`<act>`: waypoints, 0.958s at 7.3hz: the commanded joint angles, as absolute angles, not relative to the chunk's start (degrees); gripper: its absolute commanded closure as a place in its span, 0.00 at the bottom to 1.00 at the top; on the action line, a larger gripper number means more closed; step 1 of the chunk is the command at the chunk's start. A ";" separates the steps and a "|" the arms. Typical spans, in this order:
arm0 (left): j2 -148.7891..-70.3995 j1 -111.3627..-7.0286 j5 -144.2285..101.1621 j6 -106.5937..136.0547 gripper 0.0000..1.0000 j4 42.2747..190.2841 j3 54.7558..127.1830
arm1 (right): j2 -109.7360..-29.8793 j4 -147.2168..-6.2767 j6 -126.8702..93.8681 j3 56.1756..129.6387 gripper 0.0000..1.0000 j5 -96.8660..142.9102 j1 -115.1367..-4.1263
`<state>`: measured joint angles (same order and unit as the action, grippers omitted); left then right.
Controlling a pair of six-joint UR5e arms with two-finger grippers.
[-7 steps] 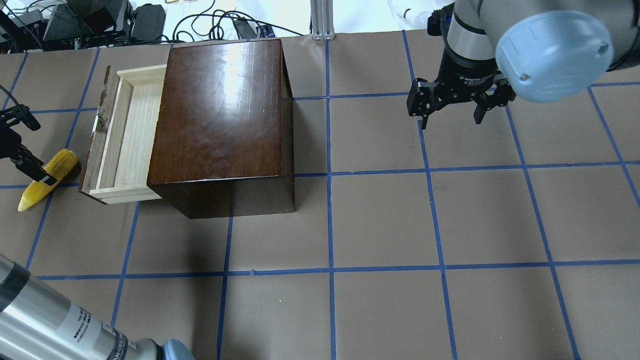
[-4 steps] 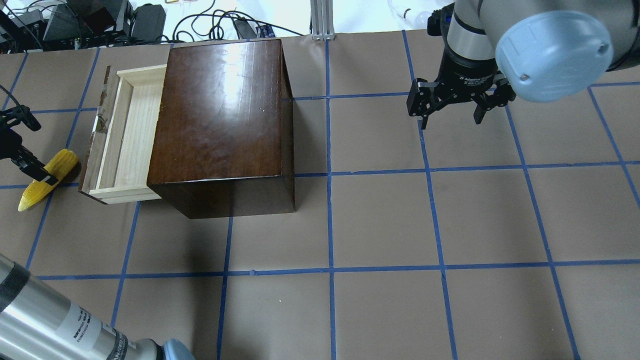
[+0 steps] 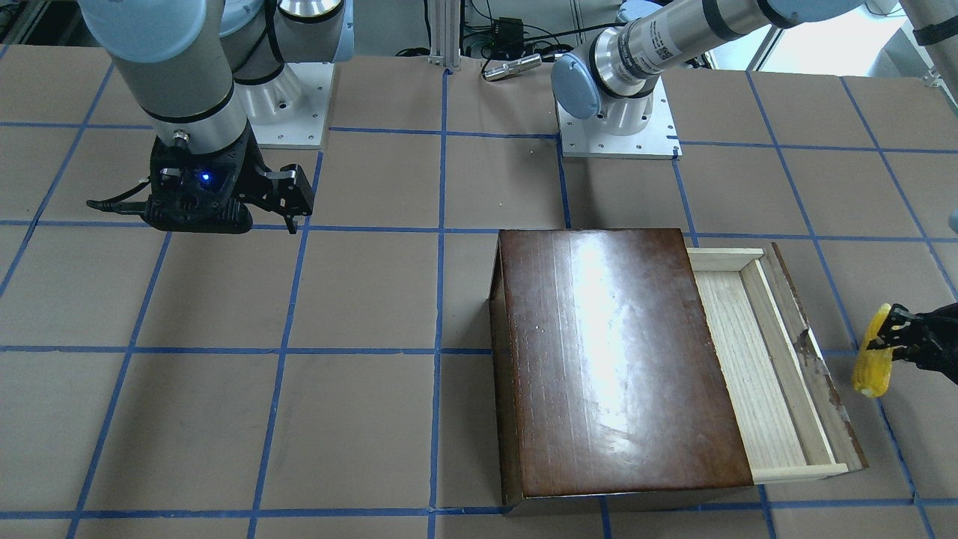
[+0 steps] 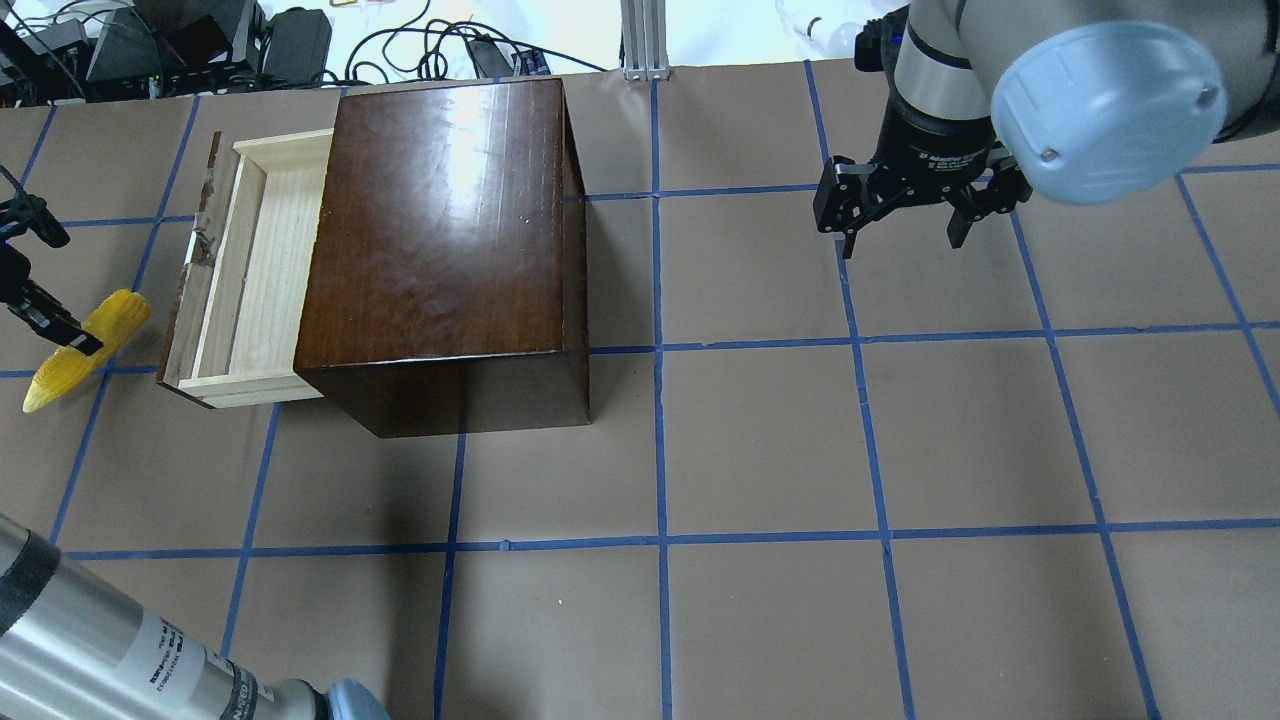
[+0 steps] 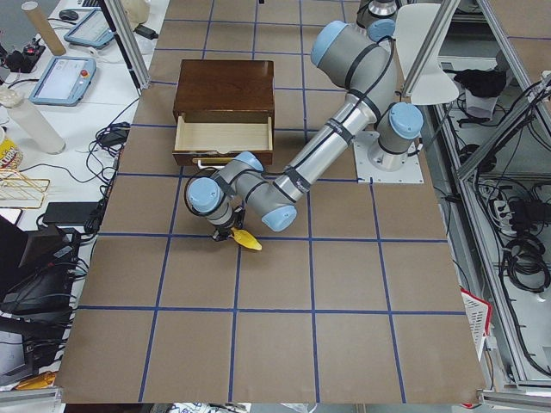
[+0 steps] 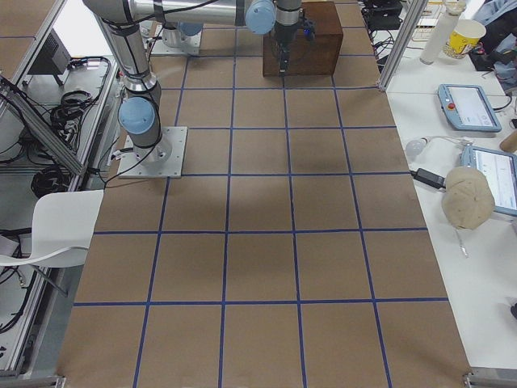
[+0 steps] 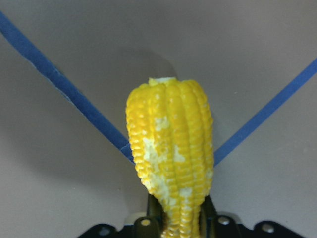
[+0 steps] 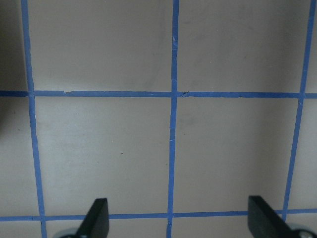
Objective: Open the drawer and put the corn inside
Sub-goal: 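Grasp the yellow corn cob with the left gripper and lift it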
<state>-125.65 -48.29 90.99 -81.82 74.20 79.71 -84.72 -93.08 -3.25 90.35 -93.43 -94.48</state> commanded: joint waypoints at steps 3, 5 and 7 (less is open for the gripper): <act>-119.90 -51.23 90.88 -71.58 0.99 86.09 71.57 | -84.73 -93.08 -3.25 90.35 0.00 -93.43 -94.48; -116.82 -54.22 90.88 -60.18 0.99 90.16 69.96 | -84.73 -93.16 -3.25 90.35 0.00 -93.25 -94.48; -113.66 -57.72 90.79 -46.99 0.99 91.66 70.05 | -84.64 -93.16 -3.25 90.35 0.00 -93.25 -94.48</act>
<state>-115.55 -55.59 90.85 -54.26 90.58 70.11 -84.71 -93.15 -3.25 90.35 -93.30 -94.48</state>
